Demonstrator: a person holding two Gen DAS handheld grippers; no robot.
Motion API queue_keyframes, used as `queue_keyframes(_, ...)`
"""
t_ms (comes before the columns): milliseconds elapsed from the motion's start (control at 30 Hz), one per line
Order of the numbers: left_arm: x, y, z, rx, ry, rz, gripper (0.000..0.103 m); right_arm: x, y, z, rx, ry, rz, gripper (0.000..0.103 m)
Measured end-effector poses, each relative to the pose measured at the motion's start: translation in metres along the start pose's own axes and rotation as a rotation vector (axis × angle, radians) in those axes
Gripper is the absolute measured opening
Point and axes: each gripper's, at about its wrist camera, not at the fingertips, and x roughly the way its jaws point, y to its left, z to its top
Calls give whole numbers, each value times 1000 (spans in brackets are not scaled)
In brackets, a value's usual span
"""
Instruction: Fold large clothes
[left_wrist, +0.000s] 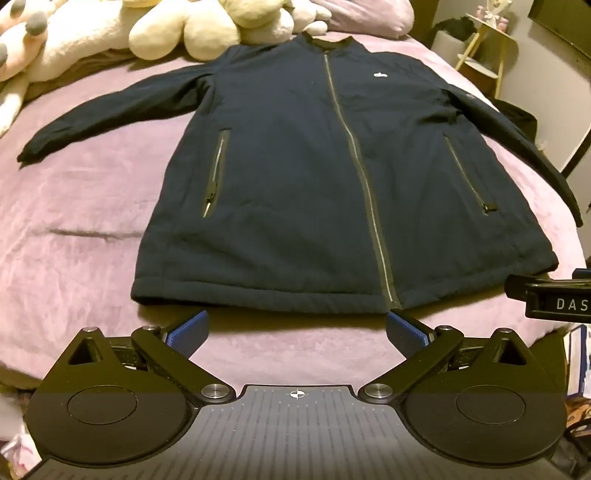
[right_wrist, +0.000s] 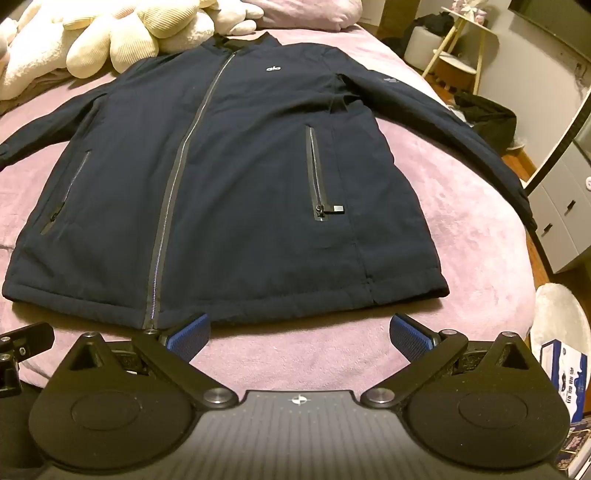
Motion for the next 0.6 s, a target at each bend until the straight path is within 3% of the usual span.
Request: queue_keyframes(600,1,0,0,-1,0,-12,103,-1,-1,0,3,-3,3,103)
